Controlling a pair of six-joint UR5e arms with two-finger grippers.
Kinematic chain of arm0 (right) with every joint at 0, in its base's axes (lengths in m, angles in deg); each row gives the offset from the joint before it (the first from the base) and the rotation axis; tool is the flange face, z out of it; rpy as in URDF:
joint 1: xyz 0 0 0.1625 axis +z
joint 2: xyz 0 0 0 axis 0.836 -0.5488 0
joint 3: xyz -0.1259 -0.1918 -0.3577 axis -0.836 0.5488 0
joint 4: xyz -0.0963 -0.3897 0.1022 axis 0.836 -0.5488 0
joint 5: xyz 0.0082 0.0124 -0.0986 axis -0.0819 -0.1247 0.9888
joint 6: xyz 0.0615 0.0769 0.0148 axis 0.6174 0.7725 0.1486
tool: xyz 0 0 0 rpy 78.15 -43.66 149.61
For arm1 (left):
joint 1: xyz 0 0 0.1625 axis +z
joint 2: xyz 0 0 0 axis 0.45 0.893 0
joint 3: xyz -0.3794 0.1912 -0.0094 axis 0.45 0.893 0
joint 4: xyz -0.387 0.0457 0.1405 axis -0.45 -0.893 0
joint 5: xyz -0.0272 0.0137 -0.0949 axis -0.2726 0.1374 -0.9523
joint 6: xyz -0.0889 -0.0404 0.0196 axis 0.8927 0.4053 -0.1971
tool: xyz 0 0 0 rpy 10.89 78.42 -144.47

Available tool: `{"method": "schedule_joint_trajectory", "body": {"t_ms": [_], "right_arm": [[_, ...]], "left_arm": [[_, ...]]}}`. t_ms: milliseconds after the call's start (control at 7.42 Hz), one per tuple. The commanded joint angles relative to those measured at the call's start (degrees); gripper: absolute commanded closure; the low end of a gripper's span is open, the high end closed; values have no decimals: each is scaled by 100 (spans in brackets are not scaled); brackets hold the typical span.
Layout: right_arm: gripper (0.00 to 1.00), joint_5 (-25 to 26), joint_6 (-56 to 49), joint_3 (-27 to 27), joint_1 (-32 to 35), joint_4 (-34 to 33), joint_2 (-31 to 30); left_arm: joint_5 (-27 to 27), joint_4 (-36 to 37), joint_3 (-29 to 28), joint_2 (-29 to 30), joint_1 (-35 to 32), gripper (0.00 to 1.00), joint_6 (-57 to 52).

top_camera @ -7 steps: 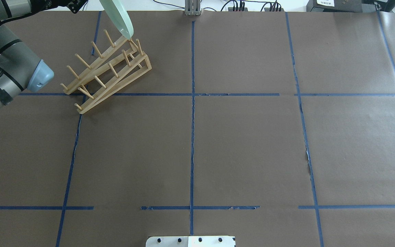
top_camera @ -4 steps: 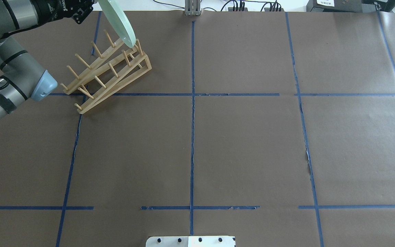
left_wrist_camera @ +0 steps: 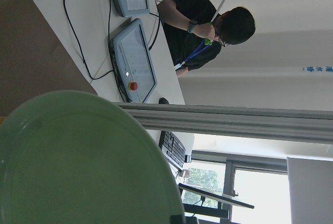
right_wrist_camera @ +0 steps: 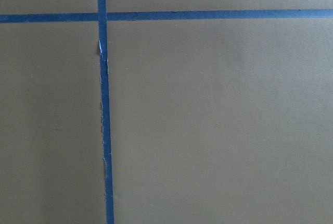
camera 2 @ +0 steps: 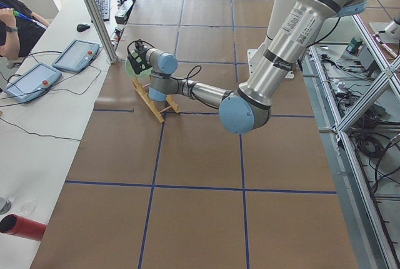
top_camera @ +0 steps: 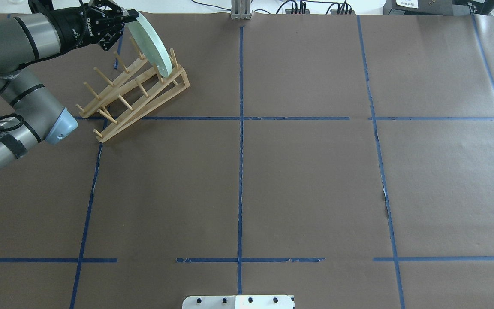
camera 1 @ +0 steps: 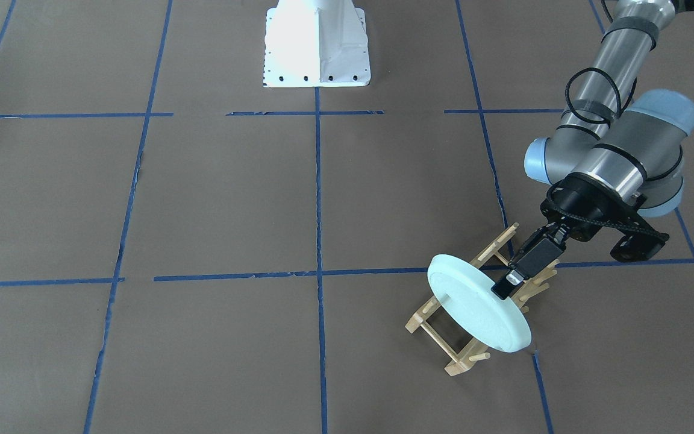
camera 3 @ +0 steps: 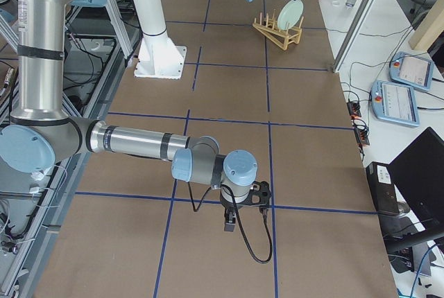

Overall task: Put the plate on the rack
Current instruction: 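Lower the upright plate into the rack slots with the left gripper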

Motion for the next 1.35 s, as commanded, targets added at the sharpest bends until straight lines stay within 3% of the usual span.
{"method": "schedule_joint_trajectory", "body": {"t_ms": [0,539,674,944,1079,1213], "right_arm": [[0,0,0,2,-2,0,0],[0,0,0,2,6,0,0],[0,0,0,2,-2,0,0],[0,0,0,2,-2,0,0],[0,0,0,2,6,0,0],[0,0,0,2,-2,0,0]], "left_arm": [[34,12,-9,-27,44,0,-16],[-44,125,61,-97,-53,0,-408],[-723,631,174,-367,-79,0,-1143],[-2148,2481,945,-1008,-464,0,-3196],[-2624,3456,1297,-1150,-805,0,-4277],[-2768,4562,1623,-1317,-1139,0,-5471]]}}
